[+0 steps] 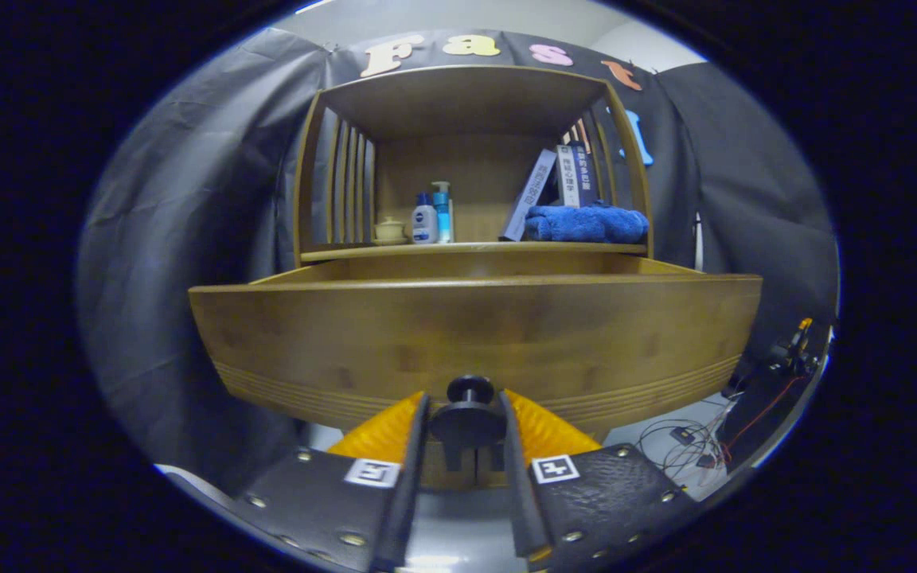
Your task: Pull open the drawer, take out the items inside it, and place them on the countertop above the cabinet.
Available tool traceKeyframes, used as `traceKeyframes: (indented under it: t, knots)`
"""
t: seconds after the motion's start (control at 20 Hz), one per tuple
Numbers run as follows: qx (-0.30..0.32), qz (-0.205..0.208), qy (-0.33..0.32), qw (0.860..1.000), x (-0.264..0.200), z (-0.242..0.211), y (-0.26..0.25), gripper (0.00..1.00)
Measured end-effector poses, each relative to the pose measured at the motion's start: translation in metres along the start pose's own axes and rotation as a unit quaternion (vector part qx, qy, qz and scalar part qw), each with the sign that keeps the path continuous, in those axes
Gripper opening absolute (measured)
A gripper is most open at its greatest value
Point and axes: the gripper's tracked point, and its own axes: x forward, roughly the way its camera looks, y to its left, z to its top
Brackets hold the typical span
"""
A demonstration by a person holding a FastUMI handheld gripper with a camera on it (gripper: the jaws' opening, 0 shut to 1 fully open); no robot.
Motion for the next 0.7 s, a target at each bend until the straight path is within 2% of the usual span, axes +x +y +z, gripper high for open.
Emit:
traceKeyframes:
  t: [0.25, 0.4, 0.6, 0.7]
  knots:
    - [-0.017, -0.023, 0.003, 1.000, -0.031, 0.044, -0.003, 0.98]
    - [-0.042, -0.043, 0.036, 0.998, -0.044, 0.057, 0.000, 0.98]
    - [-0.062, -0.013, 0.066, 0.996, -0.047, 0.089, 0.026, 0.97]
    - [-0.061, -0.011, 0.081, 0.995, -0.038, 0.110, 0.030, 0.97]
